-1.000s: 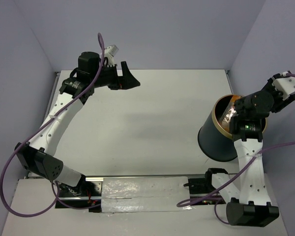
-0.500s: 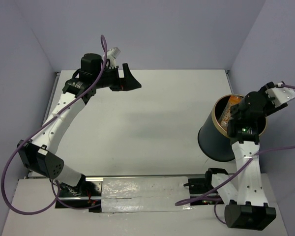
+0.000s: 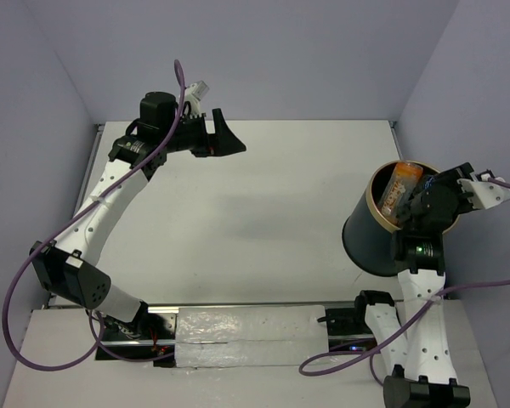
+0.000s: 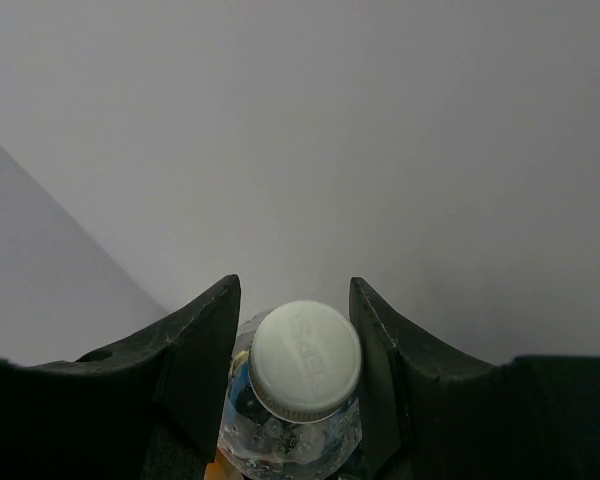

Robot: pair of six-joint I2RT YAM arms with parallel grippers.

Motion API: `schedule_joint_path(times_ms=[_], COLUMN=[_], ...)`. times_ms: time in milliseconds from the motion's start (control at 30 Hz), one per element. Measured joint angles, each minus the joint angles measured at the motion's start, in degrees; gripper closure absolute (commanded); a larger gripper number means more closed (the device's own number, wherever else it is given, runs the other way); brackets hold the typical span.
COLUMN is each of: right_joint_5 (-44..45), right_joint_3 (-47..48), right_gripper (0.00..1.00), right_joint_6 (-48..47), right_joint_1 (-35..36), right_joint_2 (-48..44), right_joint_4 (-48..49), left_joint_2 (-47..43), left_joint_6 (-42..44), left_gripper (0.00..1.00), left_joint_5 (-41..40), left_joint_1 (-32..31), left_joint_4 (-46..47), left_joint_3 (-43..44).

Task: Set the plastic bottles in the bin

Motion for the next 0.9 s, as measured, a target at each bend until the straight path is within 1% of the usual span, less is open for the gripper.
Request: schedule_joint_path(times_ms=[133, 167, 267, 333, 367, 433, 467, 567, 700, 767, 900], right_joint_5=[-1.29, -1.7, -2.82, -3.5, -4.37, -5.09, -5.16, -6.14, -7.17, -8.24, -12.9], right_joint_3=[0.72, 1.25, 4.09, 5.49, 5.55, 5.88, 6.45, 9.64, 17.03, 21.4, 34.47], right_gripper=[0.68, 0.68, 0.62, 0.51, 0.41, 0.25, 0.14, 0.07, 0.03, 0.0, 0.0], right_joint_6=[2.89, 3.89, 7.45, 9.49, 10.47, 11.93, 12.0, 12.31, 12.44, 12.02, 10.84], right_joint_1=[0.0, 0.0, 0.22, 0.22, 0.28, 0.26, 0.02, -0.04, -0.04, -0.04, -0.04], right_joint_2=[1.79, 3.21, 11.08, 15.21, 16.39, 17.09, 16.48, 15.17, 15.21, 15.17, 15.65], right_joint_4=[-2.4, -3.78, -9.68, -13.57, -15.41, -18.25, -20.17, -26.62, -33.94, -36.81, -44.24], left_joint_2=[0.0, 0.0, 0.0, 0.0, -0.02, 0.0, 0.0, 0.0, -0.02, 0.0, 0.0], left_joint_6=[-0.35, -0.35, -0.33, -0.31, -0.31, -0.31, -0.31, -0.33, -0.35, -0.35, -0.28], left_gripper=[0.01, 0.01, 0.01, 0.01, 0.01, 0.01, 0.01, 0.01, 0.01, 0.01, 0.01], left_joint_5=[0.5, 0.5, 0.5, 0.48, 0.48, 0.48, 0.48, 0.5, 0.52, 0.52, 0.35], left_joint_1=[0.0, 0.0, 0.0, 0.0, 0.0, 0.0, 0.0, 0.0, 0.0, 0.0, 0.0], left_joint_4=[0.24, 0.22, 0.2, 0.17, 0.15, 0.13, 0.11, 0.13, 0.17, 0.2, 0.13], left_joint_3=[-0.22, -0.28, -0.37, -0.37, -0.37, -0.37, -0.37, -0.37, -0.37, -0.37, -0.37])
